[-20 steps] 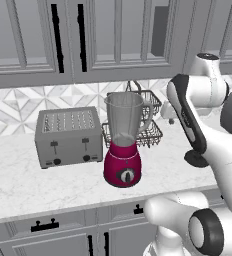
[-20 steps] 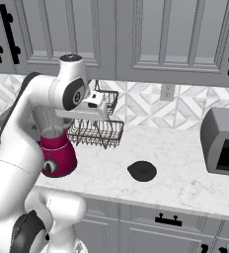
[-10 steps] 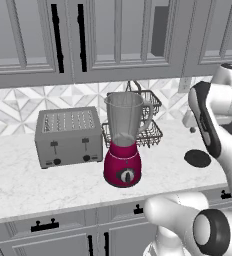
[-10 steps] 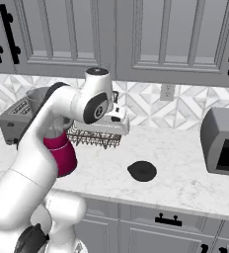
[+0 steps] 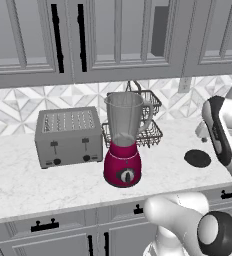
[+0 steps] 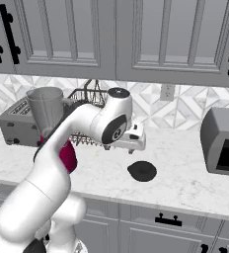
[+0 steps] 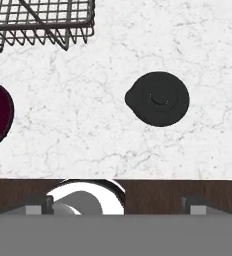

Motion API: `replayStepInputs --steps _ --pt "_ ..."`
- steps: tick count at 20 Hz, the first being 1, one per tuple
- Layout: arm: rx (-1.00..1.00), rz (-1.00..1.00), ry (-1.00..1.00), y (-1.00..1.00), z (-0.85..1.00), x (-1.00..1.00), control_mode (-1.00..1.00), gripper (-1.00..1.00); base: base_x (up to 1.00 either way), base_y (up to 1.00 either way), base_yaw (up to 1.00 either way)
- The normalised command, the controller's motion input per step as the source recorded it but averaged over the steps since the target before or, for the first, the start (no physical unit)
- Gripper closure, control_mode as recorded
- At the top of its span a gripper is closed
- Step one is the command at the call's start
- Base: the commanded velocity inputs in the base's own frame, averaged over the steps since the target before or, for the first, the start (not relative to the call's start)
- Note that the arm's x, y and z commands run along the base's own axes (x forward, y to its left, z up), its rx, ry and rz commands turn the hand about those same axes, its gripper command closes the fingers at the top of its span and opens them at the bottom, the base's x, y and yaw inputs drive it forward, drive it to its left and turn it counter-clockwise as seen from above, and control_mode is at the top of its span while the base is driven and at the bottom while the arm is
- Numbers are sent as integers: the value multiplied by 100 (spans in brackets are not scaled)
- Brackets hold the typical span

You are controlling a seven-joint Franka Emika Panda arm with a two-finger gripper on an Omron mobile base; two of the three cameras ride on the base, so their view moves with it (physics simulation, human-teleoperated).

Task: Close the lid blender by securely placing the lid on top.

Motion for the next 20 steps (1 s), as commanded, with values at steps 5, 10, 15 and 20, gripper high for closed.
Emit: replayStepInputs --steps 5,10,15,20 --pt "6 0 -11 -46 -55 0 -100 -100 0 0 0" --pt "4 0 -2 -25 -37 0 -100 -100 0 0 0" --pt "4 0 1 -7 -14 16 -100 -100 0 0 0" --pt "1 0 2 0 -13 27 -100 -100 0 0 0"
